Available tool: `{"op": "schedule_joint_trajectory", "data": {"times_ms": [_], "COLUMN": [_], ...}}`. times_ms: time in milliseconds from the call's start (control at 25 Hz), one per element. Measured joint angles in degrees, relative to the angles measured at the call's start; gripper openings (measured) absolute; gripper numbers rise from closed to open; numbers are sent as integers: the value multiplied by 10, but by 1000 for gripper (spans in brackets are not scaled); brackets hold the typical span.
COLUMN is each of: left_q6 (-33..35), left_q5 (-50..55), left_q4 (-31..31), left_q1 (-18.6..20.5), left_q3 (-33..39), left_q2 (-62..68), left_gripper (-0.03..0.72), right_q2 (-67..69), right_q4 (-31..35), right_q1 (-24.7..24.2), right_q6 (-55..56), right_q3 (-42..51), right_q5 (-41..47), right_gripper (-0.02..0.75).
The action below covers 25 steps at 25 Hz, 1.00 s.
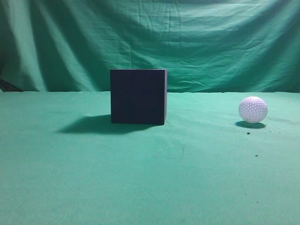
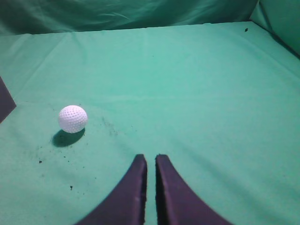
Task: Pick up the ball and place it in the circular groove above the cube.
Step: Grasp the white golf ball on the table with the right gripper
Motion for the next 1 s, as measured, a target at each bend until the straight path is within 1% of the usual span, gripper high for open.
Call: {"op": "schedule_joint_trajectory", "data": {"times_ms": [800, 880, 1000], "left_q6": [0, 0, 0], "left_q5": [0, 0, 0], "left_q4": [0, 0, 0], "left_q1": [0, 0, 0], "left_q3": [0, 0, 0], "left_q2": [0, 0, 0], "left_gripper": [0, 0, 0], "right_q2": [0, 0, 0], "right_q4": [0, 18, 77], "right_q1": [0, 0, 0], "right_q6": [0, 1, 6], "right_q3": [0, 0, 0], "right_q5": [-3, -25, -108], "right_gripper": [49, 49, 49]}}
